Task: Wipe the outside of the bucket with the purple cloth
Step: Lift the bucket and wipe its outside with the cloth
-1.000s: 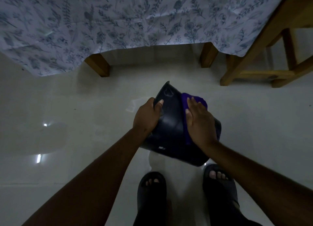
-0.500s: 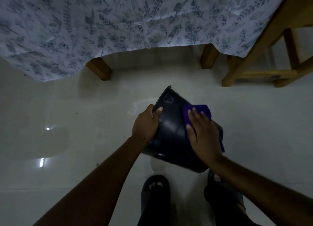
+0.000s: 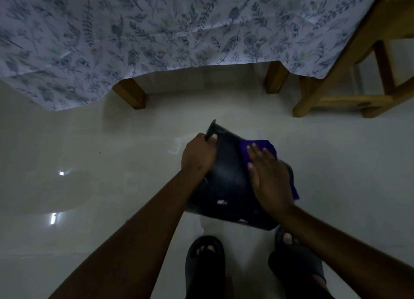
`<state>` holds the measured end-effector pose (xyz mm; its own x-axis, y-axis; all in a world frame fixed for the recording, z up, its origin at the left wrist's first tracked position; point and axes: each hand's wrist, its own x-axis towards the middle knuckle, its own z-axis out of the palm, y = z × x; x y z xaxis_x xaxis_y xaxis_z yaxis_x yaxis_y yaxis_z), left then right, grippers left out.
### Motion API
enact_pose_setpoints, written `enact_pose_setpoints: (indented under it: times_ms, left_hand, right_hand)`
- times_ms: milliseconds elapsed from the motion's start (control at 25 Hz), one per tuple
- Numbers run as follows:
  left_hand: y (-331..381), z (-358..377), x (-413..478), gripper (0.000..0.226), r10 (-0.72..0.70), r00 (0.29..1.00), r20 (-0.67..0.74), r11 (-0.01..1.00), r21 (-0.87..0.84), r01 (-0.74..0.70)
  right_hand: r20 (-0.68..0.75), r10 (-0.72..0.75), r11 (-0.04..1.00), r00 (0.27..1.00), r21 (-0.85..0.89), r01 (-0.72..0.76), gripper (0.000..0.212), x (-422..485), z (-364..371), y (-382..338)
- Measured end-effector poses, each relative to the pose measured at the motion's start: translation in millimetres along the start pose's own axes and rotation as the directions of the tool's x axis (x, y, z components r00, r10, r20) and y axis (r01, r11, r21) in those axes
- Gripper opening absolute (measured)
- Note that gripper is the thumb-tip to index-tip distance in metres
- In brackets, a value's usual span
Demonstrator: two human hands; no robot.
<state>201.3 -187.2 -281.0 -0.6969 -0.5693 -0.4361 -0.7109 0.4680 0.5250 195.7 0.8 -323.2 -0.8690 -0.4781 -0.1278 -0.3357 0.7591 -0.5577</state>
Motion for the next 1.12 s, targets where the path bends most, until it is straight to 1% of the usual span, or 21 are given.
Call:
enact_pose_setpoints:
  times_ms: [40,80,160,240,320,360,400,480,560,600,680,720,760,800,840,880,920,960,1000,1040,1120]
  left_hand:
    - [3.2,-2.1,6.8,0.038,-0.046,0.999,0.013,0.997,-0.054,0.047]
    - [3.2,-5.1,7.7,0.036,-0.048,0.998,0.039,0.991,-0.127,0.053]
    - [-7.3,-8.3,-5.5,0.029,0.063,0.995,0.081,0.973,-0.228,-0.043]
    - [-21.8,-8.1,-25.4,0.031,0.159,0.987,0.030,0.967,-0.207,-0.149]
    - [-26.5,-4.0,-24.3,0.032,0.152,0.987,-0.057,0.974,-0.162,-0.160]
    - [-25.0,-2.2,-17.9,0.031,0.138,0.989,-0.060,0.979,-0.145,-0.145]
    - [-22.7,-1.2,-12.2,0.030,0.127,0.991,-0.049,0.982,-0.136,-0.132]
    - [-21.1,0.0,-5.0,0.028,0.139,0.989,-0.050,0.982,-0.121,-0.144]
    - [-24.7,0.0,-9.8,0.029,0.161,0.984,-0.070,0.977,-0.131,-0.169]
    - [-26.8,-0.2,-13.9,0.029,0.169,0.983,-0.078,0.974,-0.139,-0.178]
    - [-29.3,-0.5,-19.4,0.029,0.172,0.982,-0.080,0.974,-0.137,-0.182]
    - [-30.0,-1.2,-20.8,0.029,0.162,0.984,-0.070,0.975,-0.139,-0.170]
    - [-28.9,-2.2,-19.9,0.029,0.154,0.987,-0.053,0.978,-0.136,-0.160]
    - [-26.8,-2.7,-17.4,0.029,0.150,0.988,-0.040,0.981,-0.123,-0.153]
    - [-25.6,-2.3,-13.1,0.028,0.145,0.989,-0.041,0.983,-0.106,-0.148]
    - [-24.4,-1.6,-8.2,0.027,0.142,0.989,-0.045,0.985,-0.095,-0.146]
    - [-21.4,-1.6,-4.9,0.026,0.146,0.988,-0.045,0.984,-0.097,-0.150]
    - [-19.4,-1.4,-3.9,0.025,0.150,0.988,-0.046,0.982,-0.111,-0.154]
    - [-17.6,-0.7,-4.7,0.025,0.156,0.987,-0.048,0.979,-0.125,-0.161]
    - [-17.6,0.6,-5.4,0.025,0.161,0.986,-0.052,0.977,-0.132,-0.167]
    - [-20.3,0.7,-9.1,0.027,0.156,0.986,-0.053,0.978,-0.133,-0.162]
  right_hand:
    - [0.001,-0.048,0.998,0.999,-0.045,0.048,0.052,-11.4,4.8,-1.4]
    - [0.008,-0.070,0.995,0.998,-0.068,0.070,0.053,-9.8,7.3,-0.8]
    - [0.018,-0.052,0.996,0.998,-0.070,0.053,0.051,21.5,3.2,4.1]
    - [0.015,0.013,0.998,1.000,-0.061,-0.012,0.051,54.9,-1.8,11.5]
    - [-0.016,0.100,0.994,0.995,-0.044,-0.101,0.055,51.1,-1.3,14.6]
    - [-0.040,0.110,0.991,0.993,-0.067,-0.113,0.057,32.0,2.2,11.9]
    - [-0.040,0.068,0.991,0.997,-0.117,-0.072,0.057,3.9,9.4,6.5]
    - [0.030,-0.066,0.976,0.997,-0.207,0.071,0.058,-45.0,18.0,-5.5]
    - [0.080,-0.198,0.954,0.977,-0.215,0.210,0.056,-22.5,14.3,-5.5]
    - [0.090,-0.160,0.968,0.983,-0.182,0.174,0.055,7.3,7.5,-5.7]
    - [0.126,0.073,0.995,0.989,-0.076,-0.064,0.051,61.0,-6.8,2.7]
    - [0.115,0.150,0.988,0.982,-0.060,-0.144,0.049,65.5,-9.5,9.6]
    - [0.068,0.174,0.983,0.982,-0.066,-0.169,0.050,55.6,-8.1,13.3]
    - [0.014,0.141,0.986,0.990,-0.094,-0.139,0.051,30.5,-5.2,11.5]
    - [0.012,0.037,0.986,0.999,-0.164,-0.034,0.054,-1.4,0.8,3.3]
    - [0.045,-0.056,0.975,0.997,-0.214,0.064,0.056,-29.4,5.8,-2.6]
    - [0.058,-0.117,0.966,0.991,-0.227,0.127,0.057,-41.8,12.0,-4.6]
    - [0.065,-0.139,0.962,0.988,-0.229,0.150,0.058,-38.1,17.0,-5.7]
    - [0.045,-0.117,0.966,0.992,-0.227,0.125,0.059,-19.8,15.5,-7.9]
    - [0.029,-0.065,0.973,0.997,-0.220,0.070,0.060,5.0,10.7,-9.9]
    - [0.048,0.008,0.971,0.999,-0.241,0.004,0.061,36.5,2.9,-7.3]
